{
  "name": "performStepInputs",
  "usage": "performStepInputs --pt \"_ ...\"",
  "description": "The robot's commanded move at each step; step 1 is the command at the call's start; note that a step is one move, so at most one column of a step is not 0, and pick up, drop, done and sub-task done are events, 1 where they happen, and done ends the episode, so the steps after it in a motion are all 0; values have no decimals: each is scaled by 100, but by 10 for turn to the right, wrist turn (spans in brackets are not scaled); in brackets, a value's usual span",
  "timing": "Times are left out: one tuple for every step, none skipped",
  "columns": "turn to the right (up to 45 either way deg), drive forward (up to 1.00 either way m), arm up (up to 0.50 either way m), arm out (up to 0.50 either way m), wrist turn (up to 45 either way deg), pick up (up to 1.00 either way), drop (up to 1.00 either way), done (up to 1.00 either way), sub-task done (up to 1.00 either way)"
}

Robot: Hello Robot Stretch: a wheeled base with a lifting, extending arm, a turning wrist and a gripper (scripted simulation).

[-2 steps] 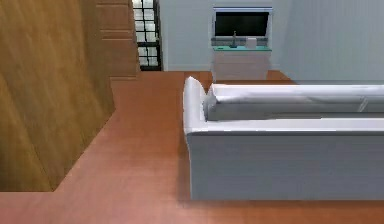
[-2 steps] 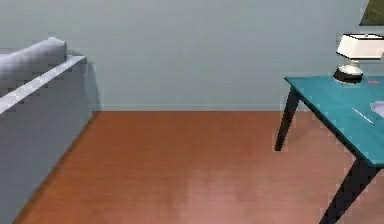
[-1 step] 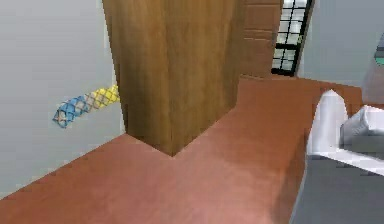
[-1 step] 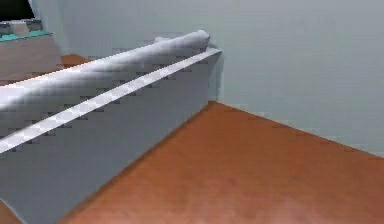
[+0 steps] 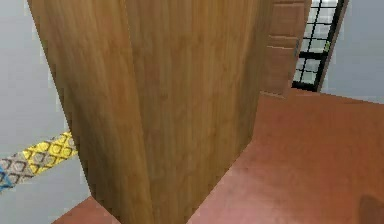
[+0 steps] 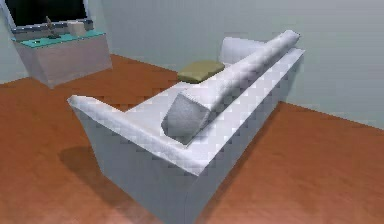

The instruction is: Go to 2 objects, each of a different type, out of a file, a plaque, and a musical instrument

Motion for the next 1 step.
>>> performStepInputs --pt "-120 0 0 0 0 0 0 0 0"
